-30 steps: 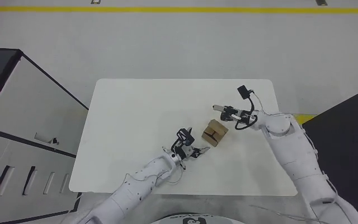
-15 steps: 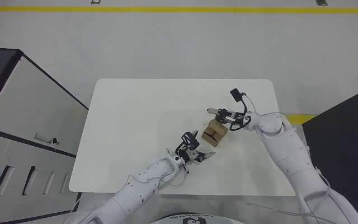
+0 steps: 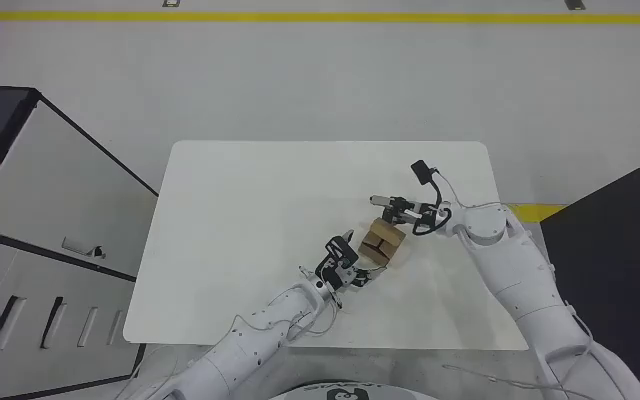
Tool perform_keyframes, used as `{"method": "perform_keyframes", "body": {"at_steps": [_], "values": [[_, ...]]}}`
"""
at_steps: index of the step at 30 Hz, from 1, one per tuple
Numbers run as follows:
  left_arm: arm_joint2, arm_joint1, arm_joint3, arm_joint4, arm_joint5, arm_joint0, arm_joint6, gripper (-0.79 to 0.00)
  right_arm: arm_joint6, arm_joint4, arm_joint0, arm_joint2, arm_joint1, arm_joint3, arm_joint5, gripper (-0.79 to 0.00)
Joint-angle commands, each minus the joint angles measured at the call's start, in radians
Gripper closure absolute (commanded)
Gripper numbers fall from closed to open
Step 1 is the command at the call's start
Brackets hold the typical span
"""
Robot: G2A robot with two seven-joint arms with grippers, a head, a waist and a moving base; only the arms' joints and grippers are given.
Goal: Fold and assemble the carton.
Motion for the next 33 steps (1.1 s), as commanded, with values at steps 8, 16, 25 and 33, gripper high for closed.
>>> {"method": "perform_keyframes", "body": {"at_steps": [8, 16, 25, 33], "values": [[0.006, -0.008, -0.019, 0.0, 0.005, 0.017, -0.025, -0.785, -0.035, -0.029, -0.028, 0.01, 0.006, -0.022, 0.035, -0.785], [0.006, -0.016, -0.015, 0.009, 0.022, 0.021, -0.032, -0.785, -0.059, -0.067, -0.067, 0.052, 0.023, -0.066, 0.059, -0.785], [-0.007, -0.021, -0.015, 0.023, 0.057, 0.029, -0.031, -0.785, 0.02, -0.065, -0.098, 0.072, 0.037, -0.113, 0.087, -0.785], [-0.017, -0.021, -0.022, 0.037, 0.051, 0.038, -0.036, -0.785, 0.078, -0.04, -0.106, 0.07, 0.042, -0.126, 0.119, -0.785]]}}
